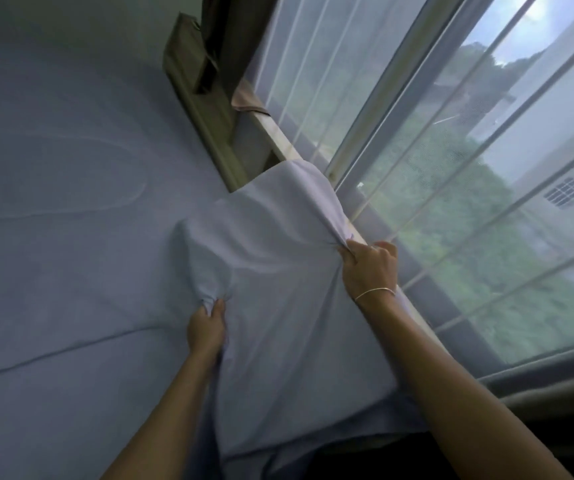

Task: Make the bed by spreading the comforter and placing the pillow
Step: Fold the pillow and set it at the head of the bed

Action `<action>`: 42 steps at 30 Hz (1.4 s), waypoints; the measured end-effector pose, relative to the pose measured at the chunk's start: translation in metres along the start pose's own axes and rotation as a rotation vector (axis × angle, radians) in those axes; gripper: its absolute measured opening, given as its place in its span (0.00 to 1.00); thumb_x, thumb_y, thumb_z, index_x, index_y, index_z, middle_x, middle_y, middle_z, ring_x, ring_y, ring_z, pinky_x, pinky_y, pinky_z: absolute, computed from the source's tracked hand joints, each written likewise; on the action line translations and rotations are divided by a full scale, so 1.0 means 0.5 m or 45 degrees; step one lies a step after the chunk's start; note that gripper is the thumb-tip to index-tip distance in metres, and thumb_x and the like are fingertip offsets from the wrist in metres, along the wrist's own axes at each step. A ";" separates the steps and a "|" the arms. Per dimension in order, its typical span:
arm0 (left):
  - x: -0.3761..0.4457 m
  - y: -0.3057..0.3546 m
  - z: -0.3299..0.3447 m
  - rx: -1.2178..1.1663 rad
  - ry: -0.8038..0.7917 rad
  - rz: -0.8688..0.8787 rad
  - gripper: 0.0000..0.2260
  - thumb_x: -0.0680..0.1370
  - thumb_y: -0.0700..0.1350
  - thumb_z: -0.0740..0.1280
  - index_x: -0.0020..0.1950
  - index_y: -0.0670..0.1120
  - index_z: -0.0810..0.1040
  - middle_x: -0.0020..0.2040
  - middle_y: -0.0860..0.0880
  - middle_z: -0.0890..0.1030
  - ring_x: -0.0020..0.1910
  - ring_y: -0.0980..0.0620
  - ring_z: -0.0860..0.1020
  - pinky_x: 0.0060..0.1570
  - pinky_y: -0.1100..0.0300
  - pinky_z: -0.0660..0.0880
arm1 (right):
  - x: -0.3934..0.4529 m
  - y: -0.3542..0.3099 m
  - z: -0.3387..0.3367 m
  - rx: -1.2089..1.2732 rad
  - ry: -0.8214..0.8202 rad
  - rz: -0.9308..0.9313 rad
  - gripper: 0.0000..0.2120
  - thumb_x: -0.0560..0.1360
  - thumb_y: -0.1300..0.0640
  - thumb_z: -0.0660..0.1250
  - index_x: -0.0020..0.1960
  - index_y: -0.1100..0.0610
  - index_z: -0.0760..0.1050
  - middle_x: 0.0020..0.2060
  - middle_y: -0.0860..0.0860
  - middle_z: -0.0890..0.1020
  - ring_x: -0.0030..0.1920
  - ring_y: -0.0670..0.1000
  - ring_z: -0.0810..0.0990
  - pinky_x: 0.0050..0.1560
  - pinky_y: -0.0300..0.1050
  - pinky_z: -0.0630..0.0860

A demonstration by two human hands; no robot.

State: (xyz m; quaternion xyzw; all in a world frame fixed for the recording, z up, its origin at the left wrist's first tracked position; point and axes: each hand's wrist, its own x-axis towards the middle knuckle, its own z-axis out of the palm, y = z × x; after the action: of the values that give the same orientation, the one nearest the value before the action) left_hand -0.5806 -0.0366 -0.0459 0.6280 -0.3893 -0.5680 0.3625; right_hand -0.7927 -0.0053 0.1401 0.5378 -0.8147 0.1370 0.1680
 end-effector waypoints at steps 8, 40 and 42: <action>0.021 -0.057 0.146 -0.249 0.004 -0.235 0.10 0.79 0.53 0.61 0.41 0.51 0.71 0.43 0.51 0.76 0.50 0.50 0.74 0.49 0.57 0.72 | 0.023 0.052 0.080 -0.127 0.008 -0.173 0.08 0.62 0.66 0.69 0.37 0.54 0.78 0.21 0.51 0.78 0.25 0.56 0.77 0.56 0.48 0.66; 0.140 -0.055 0.108 0.295 0.130 0.256 0.16 0.79 0.51 0.60 0.57 0.38 0.73 0.55 0.38 0.78 0.55 0.40 0.77 0.53 0.52 0.72 | 0.030 0.074 0.075 0.411 -0.411 -0.049 0.29 0.72 0.47 0.68 0.70 0.51 0.64 0.66 0.52 0.74 0.63 0.56 0.72 0.65 0.56 0.67; 0.020 -0.103 0.092 0.321 0.161 0.353 0.12 0.79 0.47 0.61 0.56 0.39 0.75 0.53 0.39 0.77 0.53 0.42 0.76 0.53 0.54 0.70 | -0.022 0.102 0.047 0.480 -0.359 -0.086 0.29 0.74 0.51 0.65 0.72 0.52 0.62 0.69 0.53 0.71 0.67 0.57 0.70 0.67 0.56 0.66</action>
State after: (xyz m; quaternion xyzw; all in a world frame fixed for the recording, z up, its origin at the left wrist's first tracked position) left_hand -0.6219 -0.0241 -0.1006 0.6433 -0.5167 -0.4186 0.3795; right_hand -0.8387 0.0140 0.1118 0.6003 -0.7717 0.2047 -0.0463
